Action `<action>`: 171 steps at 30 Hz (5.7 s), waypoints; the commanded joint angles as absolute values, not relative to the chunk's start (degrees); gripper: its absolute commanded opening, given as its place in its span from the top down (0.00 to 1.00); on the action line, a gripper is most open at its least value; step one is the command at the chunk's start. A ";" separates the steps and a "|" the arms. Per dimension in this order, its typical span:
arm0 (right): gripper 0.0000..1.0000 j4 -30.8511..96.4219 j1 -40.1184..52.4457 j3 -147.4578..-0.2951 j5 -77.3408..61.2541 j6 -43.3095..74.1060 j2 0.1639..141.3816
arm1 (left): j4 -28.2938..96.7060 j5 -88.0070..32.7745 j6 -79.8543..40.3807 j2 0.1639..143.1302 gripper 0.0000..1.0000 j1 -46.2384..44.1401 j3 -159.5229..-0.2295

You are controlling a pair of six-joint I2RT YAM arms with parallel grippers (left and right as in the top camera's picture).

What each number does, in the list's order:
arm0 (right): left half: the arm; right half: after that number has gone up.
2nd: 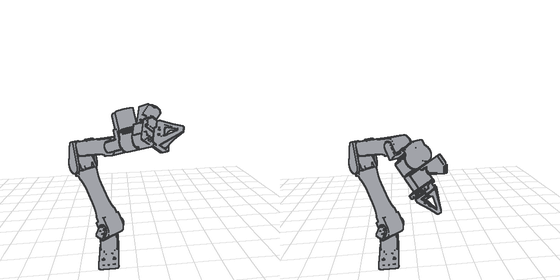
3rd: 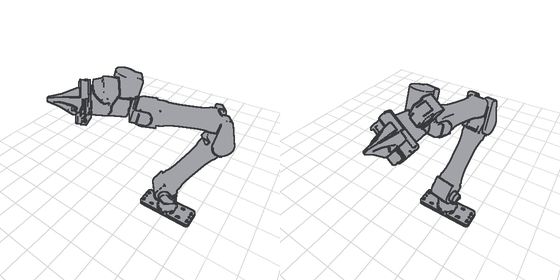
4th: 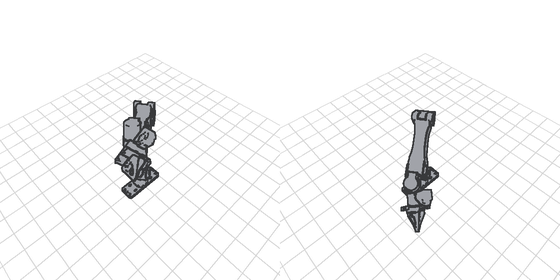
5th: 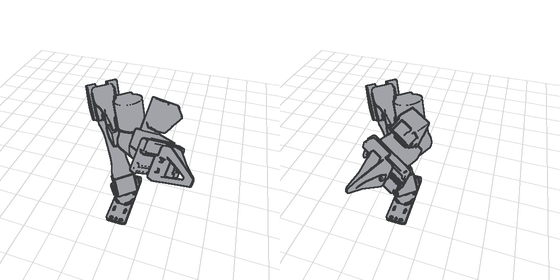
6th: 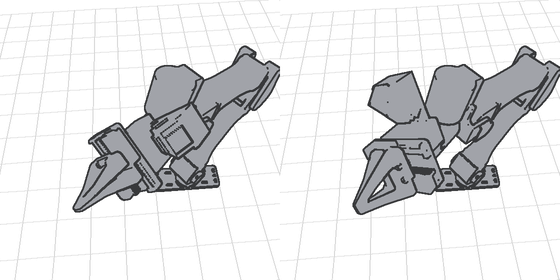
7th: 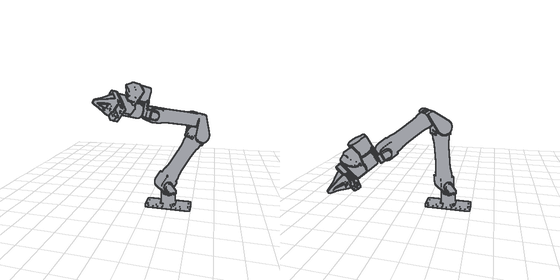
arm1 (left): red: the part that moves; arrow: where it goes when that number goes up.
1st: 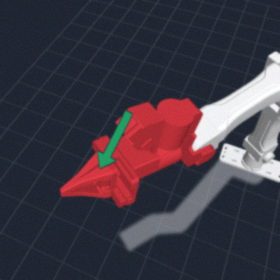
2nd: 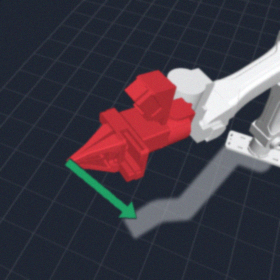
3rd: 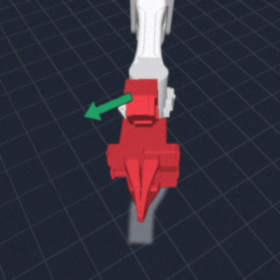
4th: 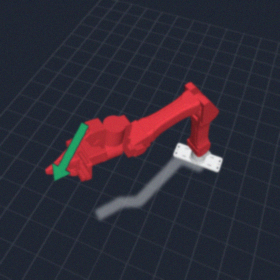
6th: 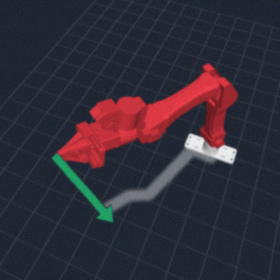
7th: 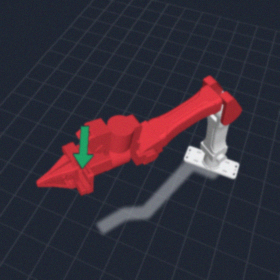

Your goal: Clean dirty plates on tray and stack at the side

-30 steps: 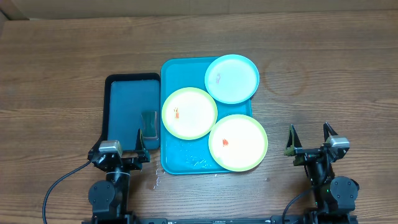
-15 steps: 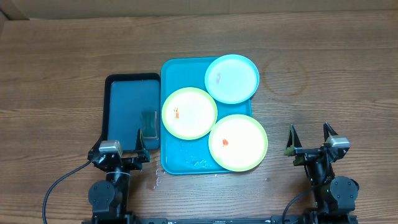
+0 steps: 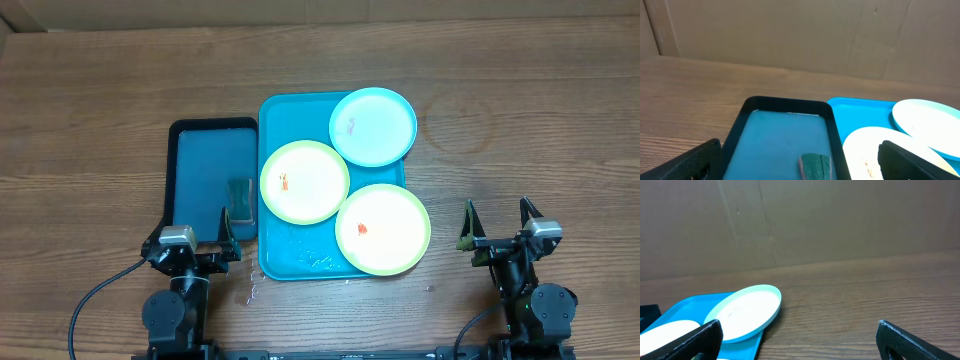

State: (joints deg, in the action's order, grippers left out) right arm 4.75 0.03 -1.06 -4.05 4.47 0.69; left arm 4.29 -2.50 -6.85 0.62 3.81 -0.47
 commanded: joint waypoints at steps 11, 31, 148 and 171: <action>0.00 4.54 -0.16 -0.45 -3.68 4.67 0.16 | 4.43 -1.91 -5.76 0.25 0.00 3.57 -0.27; 0.00 4.54 -0.16 -0.45 -3.68 4.67 0.16 | 4.43 -1.91 -5.76 0.25 0.00 3.57 -0.27; 0.00 32.27 -0.05 -59.61 -14.28 8.93 36.67 | 4.43 -1.91 -5.76 0.25 0.00 3.57 -0.27; 0.82 70.54 1.89 -92.60 -35.99 3.14 74.32 | 4.43 -1.91 -5.76 0.25 0.00 3.57 -0.27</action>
